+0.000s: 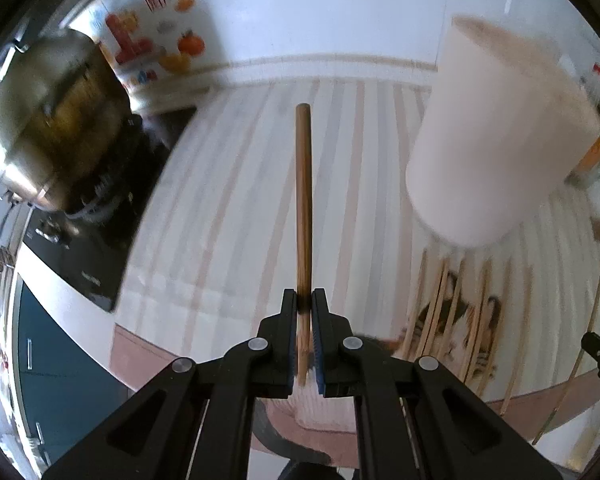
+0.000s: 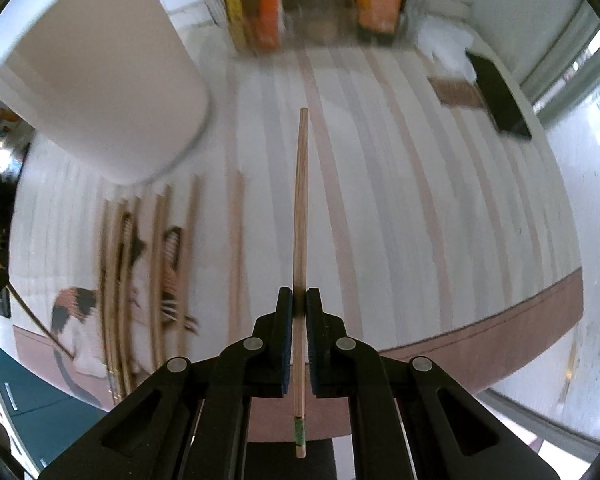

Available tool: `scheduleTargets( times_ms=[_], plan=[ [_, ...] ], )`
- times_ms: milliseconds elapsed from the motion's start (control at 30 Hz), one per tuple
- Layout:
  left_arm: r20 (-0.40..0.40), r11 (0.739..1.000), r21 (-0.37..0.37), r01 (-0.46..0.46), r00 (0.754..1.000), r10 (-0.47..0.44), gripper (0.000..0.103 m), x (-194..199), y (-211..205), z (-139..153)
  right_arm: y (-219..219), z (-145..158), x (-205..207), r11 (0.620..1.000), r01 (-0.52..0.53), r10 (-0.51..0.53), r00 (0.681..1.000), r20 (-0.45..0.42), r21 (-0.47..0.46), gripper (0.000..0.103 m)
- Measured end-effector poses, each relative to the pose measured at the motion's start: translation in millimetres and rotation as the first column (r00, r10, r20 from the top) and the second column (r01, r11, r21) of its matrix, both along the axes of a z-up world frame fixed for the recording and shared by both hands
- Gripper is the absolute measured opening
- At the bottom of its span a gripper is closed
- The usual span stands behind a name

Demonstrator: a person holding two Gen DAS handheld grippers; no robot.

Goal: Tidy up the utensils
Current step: 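Lift the left tool's chopstick upright while the right tool lifts its chopstick toward the pink holder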

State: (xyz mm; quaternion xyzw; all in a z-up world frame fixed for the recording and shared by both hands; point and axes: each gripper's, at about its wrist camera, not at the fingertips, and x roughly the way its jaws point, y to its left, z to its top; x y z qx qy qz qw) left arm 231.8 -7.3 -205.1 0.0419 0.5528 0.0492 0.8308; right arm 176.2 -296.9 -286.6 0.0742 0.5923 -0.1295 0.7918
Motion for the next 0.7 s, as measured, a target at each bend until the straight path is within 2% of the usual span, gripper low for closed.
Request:
scheduleTargets(
  times_ms=[167, 367, 567, 700],
  plan=[
    [0.089, 0.999, -0.037, -0.01, 0.996, 0.014, 0.005, 7, 4, 40, 18, 19, 8, 1.0, -0.013, 0.011, 0.997, 0.073, 0.018, 0.007],
    [0.195, 0.992, -0.123, -0.008, 0.98, 0.032, 0.005, 19, 5, 97, 29, 62, 20, 0.998, -0.039, 0.029, 0.982, 0.189, 0.045, 0.007],
    [0.309, 0.975, -0.221, 0.036, 0.95, 0.035, 0.005, 36, -2, 173, 31, 129, 48, 0.991, -0.072, 0.031, 0.944, 0.328, 0.114, 0.007],
    [0.363, 0.96, -0.267, 0.081, 0.932, 0.023, 0.005, 49, -15, 213, 29, 184, 76, 0.985, -0.111, 0.043, 0.899, 0.436, 0.131, 0.007]
  ],
)
